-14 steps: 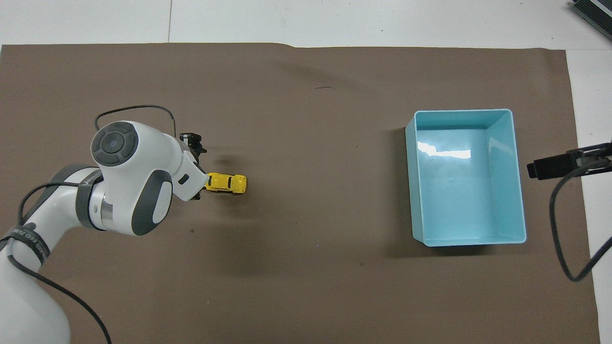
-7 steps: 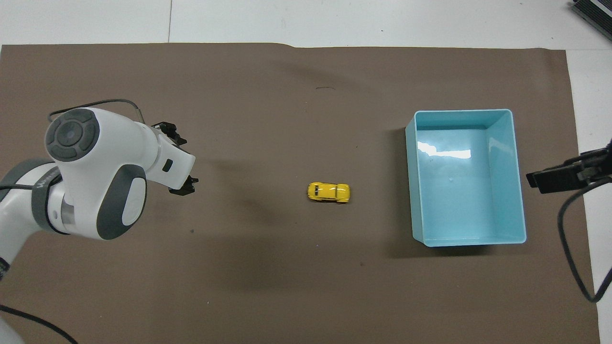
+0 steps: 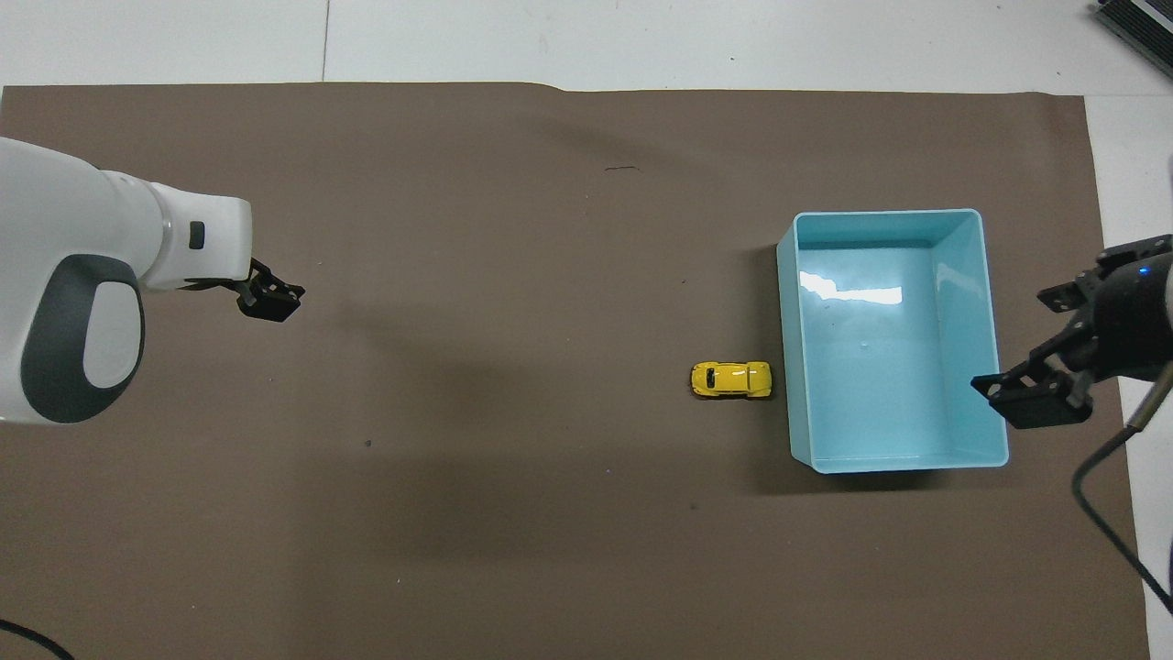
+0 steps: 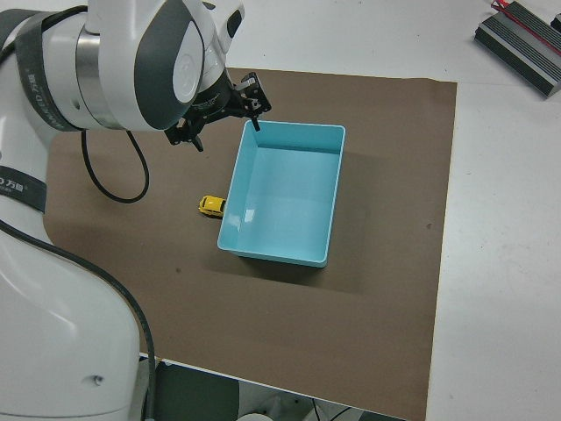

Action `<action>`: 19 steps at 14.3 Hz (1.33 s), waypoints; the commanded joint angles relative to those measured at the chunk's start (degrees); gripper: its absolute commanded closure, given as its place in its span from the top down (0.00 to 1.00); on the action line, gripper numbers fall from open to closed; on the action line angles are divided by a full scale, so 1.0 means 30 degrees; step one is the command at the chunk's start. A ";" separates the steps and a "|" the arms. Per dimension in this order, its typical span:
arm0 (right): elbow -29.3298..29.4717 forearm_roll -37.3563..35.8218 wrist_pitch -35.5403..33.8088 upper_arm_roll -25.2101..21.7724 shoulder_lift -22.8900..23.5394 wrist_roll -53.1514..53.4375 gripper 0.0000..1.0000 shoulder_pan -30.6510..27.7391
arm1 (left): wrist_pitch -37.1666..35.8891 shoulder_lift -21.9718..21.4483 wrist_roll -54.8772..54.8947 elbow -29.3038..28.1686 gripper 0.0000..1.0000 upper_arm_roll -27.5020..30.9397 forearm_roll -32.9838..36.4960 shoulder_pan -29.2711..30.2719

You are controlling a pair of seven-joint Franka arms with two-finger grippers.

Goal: Wind up and store yellow beetle car
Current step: 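Retract the left gripper while the right gripper reaches over the bin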

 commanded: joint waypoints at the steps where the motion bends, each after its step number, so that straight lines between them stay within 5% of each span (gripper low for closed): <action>1: -0.0948 0.0119 0.0839 -0.0004 -0.0427 -0.2310 1.00 0.0859 | -0.1342 -0.0070 -0.3740 0.0671 1.00 -0.0111 0.0470 0.0285; 9: -0.1388 0.0118 0.3213 0.0025 0.2089 -0.9492 1.00 0.2677 | -0.5349 -0.0071 -1.2126 0.3361 1.00 0.0242 0.1521 0.0402; 13: -0.1941 0.0323 0.3478 0.0141 0.2766 -1.0490 1.00 0.2825 | -0.8339 -0.0129 -1.2456 0.5414 1.00 0.0271 0.1641 0.0576; 19: -0.5309 0.0323 0.6434 0.0260 0.2534 -1.0640 1.00 0.3469 | -1.1327 -0.1067 -1.2426 0.6002 1.00 0.0329 0.1641 0.1720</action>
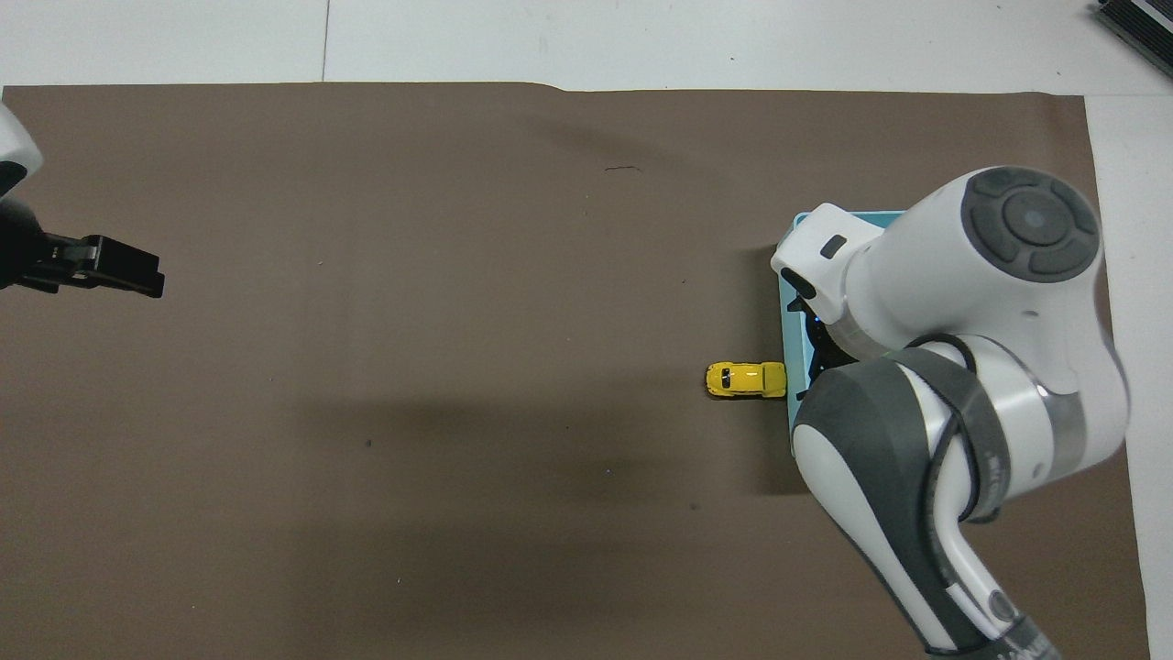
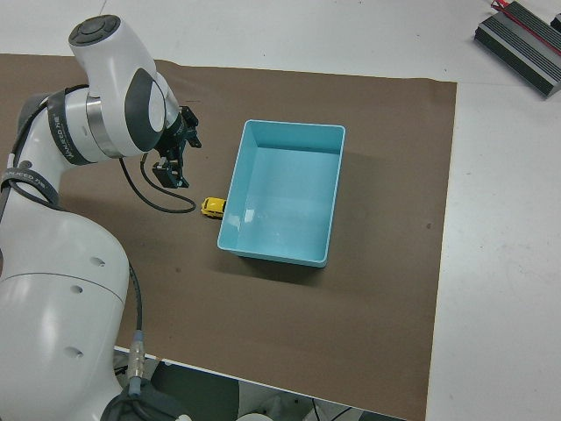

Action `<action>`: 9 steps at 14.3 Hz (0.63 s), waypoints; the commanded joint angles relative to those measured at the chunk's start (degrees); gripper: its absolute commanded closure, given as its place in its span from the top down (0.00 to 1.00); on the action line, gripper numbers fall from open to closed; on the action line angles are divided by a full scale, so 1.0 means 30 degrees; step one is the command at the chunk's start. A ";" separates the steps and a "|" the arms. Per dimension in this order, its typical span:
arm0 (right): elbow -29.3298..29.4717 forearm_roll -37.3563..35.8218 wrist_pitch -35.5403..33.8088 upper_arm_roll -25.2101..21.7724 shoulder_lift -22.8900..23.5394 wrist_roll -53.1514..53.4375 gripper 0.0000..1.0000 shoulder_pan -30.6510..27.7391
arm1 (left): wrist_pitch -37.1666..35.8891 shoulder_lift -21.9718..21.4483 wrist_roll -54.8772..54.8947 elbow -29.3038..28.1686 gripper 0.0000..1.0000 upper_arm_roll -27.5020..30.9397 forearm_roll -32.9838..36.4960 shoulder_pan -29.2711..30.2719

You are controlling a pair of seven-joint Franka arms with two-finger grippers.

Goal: Wind up and store yellow beetle car
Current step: 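Lower the right gripper onto the yellow car beside the bin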

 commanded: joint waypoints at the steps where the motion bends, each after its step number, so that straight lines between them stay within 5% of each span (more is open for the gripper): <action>1: -0.1757 0.0324 0.1341 0.0040 -0.0689 -0.0329 1.00 0.0149 | -0.2313 -0.0141 -0.0173 0.0912 1.00 -0.0257 0.0246 0.0193; 9: -0.4249 0.0178 0.5352 0.0010 0.0186 -0.0359 1.00 0.0149 | -0.3085 -0.0844 -0.0231 0.1181 1.00 -0.0345 0.0157 0.0193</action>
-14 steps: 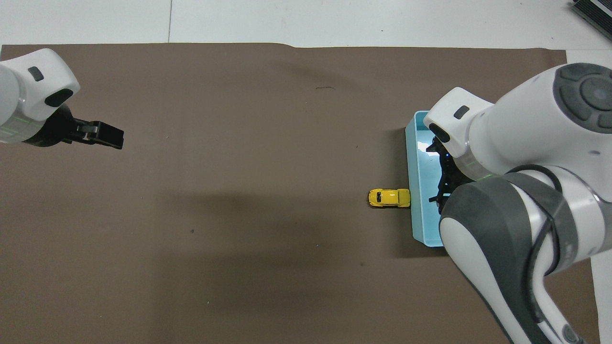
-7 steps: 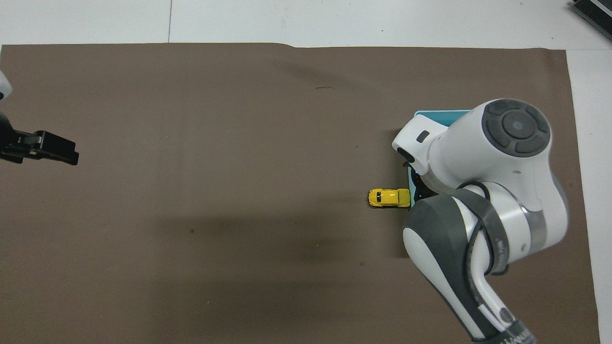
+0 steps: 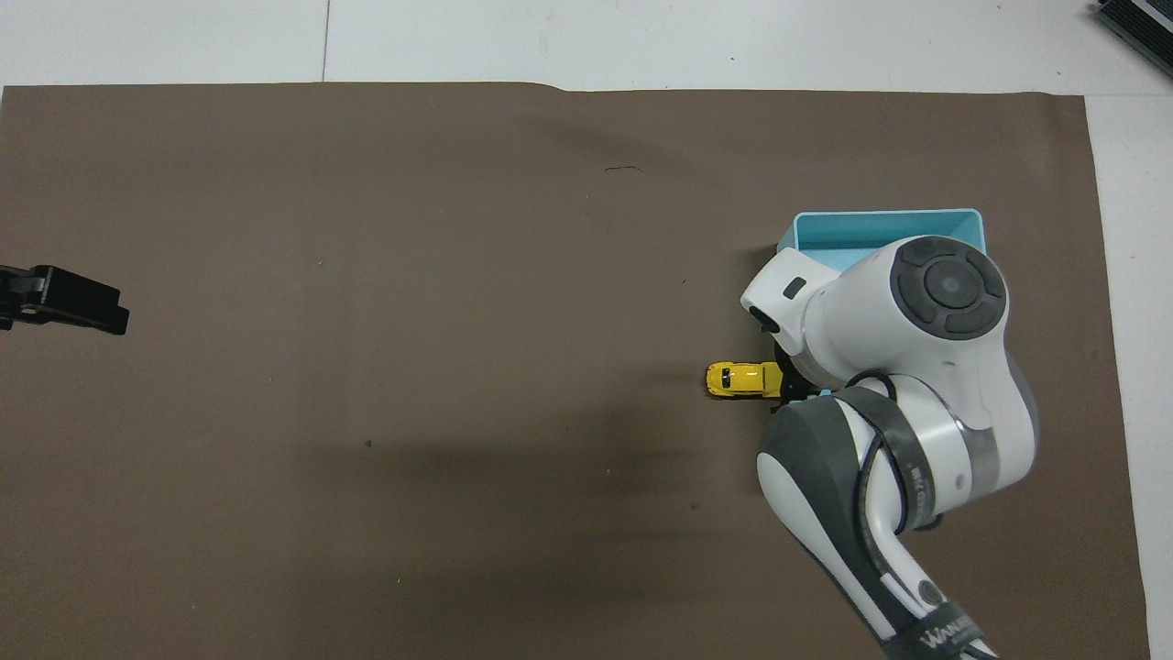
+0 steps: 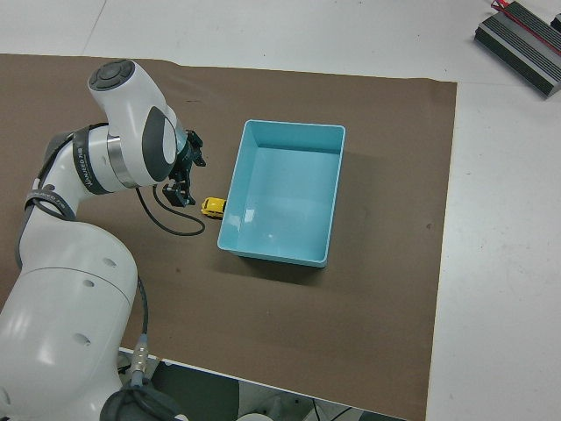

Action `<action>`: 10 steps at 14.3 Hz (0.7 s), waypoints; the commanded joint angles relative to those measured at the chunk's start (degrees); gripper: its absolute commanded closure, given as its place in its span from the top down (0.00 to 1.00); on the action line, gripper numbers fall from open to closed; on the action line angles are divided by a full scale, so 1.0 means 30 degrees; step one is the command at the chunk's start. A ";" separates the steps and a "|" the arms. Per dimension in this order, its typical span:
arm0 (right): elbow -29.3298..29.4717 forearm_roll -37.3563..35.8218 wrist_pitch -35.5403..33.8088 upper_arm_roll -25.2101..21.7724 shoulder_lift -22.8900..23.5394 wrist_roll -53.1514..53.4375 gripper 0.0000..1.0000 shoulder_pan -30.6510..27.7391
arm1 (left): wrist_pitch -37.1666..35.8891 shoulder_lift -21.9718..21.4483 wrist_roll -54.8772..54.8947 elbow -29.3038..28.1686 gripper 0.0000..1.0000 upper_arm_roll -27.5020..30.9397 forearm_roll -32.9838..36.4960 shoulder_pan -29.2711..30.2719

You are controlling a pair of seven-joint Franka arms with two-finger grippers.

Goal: Wind up and store yellow beetle car
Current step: 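Lower the right gripper onto the yellow car beside the bin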

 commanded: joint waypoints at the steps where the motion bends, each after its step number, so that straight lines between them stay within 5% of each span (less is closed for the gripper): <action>1: -0.0962 0.0178 0.1595 0.0011 0.0275 -0.0300 1.00 -0.0091 | -0.0313 -0.0145 -0.0215 -0.0064 1.00 -0.0083 0.0158 0.0107; 10: -0.2133 0.0178 0.3675 0.0011 0.1154 -0.0211 1.00 -0.0120 | -0.0313 -0.0145 -0.0215 -0.0035 1.00 -0.0083 0.0158 0.0107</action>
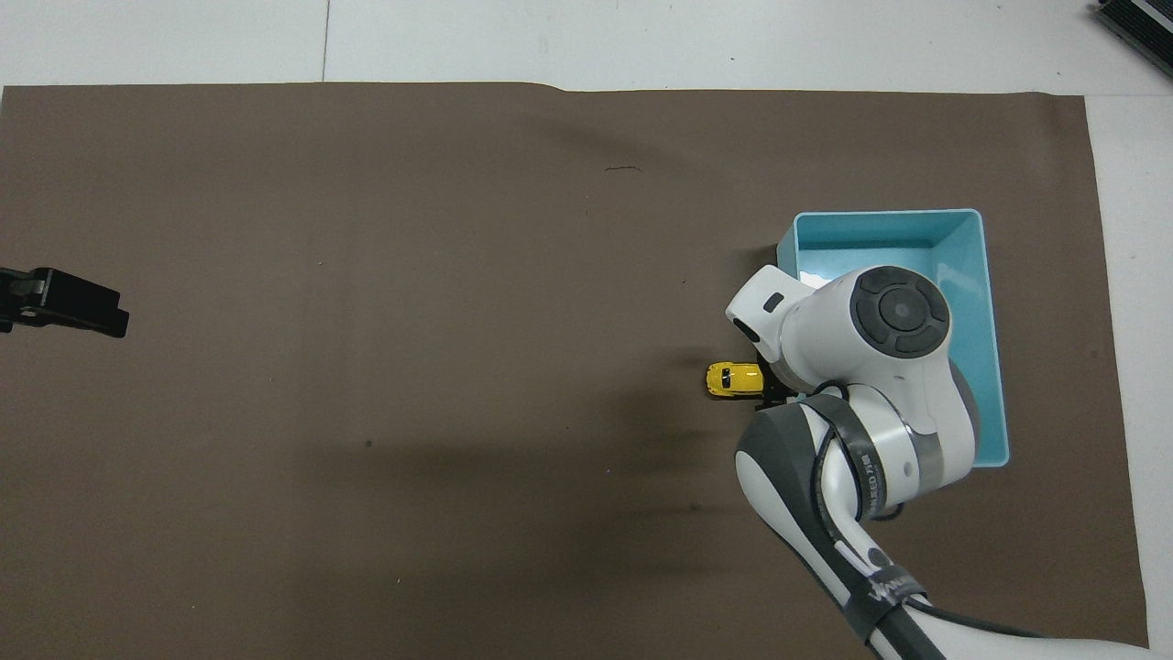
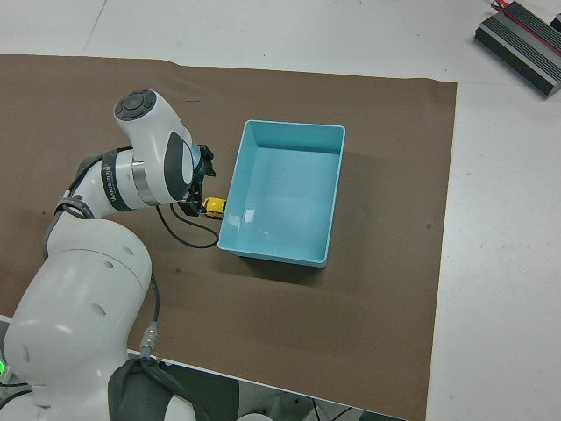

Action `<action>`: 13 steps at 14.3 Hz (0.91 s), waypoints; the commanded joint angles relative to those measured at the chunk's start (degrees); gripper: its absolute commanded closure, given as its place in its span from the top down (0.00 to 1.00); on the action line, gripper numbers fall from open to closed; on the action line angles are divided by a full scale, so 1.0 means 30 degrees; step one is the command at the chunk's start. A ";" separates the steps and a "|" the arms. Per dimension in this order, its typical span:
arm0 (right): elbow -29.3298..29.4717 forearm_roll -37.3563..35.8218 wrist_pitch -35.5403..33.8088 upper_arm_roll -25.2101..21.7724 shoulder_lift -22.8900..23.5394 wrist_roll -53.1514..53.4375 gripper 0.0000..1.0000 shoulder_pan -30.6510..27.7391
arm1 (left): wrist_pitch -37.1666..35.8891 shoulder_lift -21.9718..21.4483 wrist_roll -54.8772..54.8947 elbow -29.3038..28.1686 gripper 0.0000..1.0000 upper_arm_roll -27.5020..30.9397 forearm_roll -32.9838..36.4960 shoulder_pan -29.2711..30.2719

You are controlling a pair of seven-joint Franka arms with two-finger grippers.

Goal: Wind up and store yellow beetle car
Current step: 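Lower the right gripper onto the yellow car beside the bin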

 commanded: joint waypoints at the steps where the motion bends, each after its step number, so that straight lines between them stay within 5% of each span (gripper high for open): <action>1: -0.0884 0.0178 0.1106 0.0024 0.0047 -0.0211 1.00 -0.0115 | -0.0237 -0.0146 -0.0212 -0.0055 1.00 -0.0083 0.0158 0.0107; 5: -0.0975 0.0178 0.2423 0.0053 0.1304 -0.0241 1.00 -0.0086 | -0.0237 -0.0146 -0.0212 -0.0026 1.00 -0.0083 0.0158 0.0107; 10: -0.1033 0.0178 0.2485 0.0024 0.1744 -0.0211 0.84 -0.0086 | -0.0237 -0.0146 -0.0212 -0.0026 1.00 -0.0083 0.0158 0.0107; 13: -0.1004 0.0149 0.2456 0.0024 0.1804 -0.0270 0.35 -0.0086 | -0.0237 -0.0146 -0.0212 -0.0055 1.00 -0.0083 0.0158 0.0107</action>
